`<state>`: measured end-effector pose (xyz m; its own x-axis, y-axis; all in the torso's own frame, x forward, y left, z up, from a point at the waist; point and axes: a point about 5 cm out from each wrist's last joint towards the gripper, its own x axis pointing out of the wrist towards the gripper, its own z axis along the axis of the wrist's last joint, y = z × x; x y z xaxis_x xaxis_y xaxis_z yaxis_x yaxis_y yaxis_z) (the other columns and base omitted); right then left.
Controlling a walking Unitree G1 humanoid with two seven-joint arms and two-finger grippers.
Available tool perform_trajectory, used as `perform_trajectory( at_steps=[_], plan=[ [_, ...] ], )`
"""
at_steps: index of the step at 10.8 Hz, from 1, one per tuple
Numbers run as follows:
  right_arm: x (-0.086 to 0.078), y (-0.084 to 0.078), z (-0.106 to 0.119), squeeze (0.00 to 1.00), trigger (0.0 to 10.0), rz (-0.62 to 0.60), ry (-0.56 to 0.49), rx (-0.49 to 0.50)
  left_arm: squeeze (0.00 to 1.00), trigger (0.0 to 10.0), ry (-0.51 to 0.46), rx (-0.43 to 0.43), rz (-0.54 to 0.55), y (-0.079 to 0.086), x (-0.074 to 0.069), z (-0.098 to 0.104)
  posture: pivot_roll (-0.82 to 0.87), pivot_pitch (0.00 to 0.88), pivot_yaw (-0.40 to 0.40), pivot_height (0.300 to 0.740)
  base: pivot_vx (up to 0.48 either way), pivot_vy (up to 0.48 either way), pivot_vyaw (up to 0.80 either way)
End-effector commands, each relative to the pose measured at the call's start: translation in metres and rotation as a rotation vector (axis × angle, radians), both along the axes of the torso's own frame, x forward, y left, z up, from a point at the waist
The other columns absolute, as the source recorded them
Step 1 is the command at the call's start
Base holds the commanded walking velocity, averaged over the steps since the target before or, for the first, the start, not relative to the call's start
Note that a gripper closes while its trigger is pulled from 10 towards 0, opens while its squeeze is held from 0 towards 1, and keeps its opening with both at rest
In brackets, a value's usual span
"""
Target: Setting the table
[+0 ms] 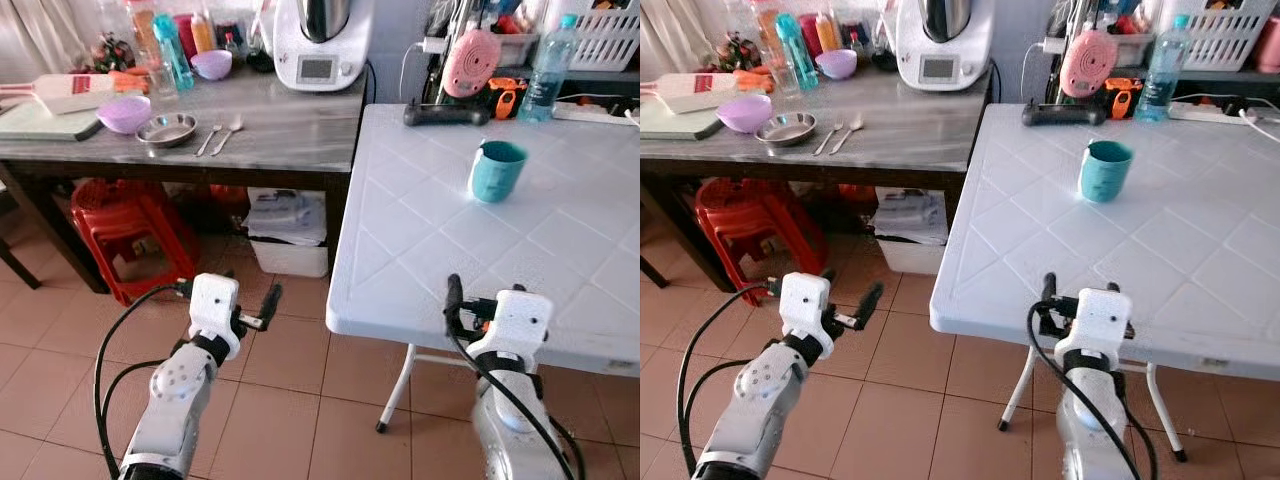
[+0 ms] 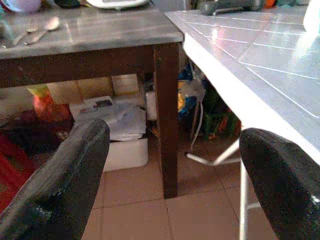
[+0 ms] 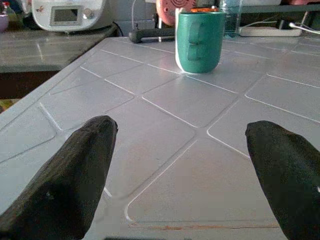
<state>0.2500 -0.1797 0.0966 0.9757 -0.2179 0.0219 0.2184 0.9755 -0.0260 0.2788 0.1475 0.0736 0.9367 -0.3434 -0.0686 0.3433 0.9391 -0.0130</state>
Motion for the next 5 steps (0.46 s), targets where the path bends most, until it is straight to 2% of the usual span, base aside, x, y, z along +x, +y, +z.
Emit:
perform_trajectory(
  at_steps=[1,4,5],
  plan=[
    [-0.0011,0.0016,-0.0007,0.00,10.0,0.010,0.006,-0.001,0.00,10.0,-0.003,-0.009,-0.004,0.0012,-0.0019,0.0035,0.05,0.032,0.070,0.740,0.000,0.000,0.00],
    [-0.0064,0.0060,-0.0041,0.00,10.0,0.007,0.021,0.008,0.00,10.0,0.019,-0.009,-0.018,0.0025,-0.0074,0.0038,0.06,0.064,0.083,0.740,0.000,0.000,0.00],
    [-0.0097,0.0036,-0.0043,0.00,10.0,0.004,0.031,0.001,0.00,10.0,0.027,-0.018,-0.019,0.0010,-0.0087,0.0034,0.04,0.077,0.060,0.740,0.000,0.000,0.00]
  ],
)
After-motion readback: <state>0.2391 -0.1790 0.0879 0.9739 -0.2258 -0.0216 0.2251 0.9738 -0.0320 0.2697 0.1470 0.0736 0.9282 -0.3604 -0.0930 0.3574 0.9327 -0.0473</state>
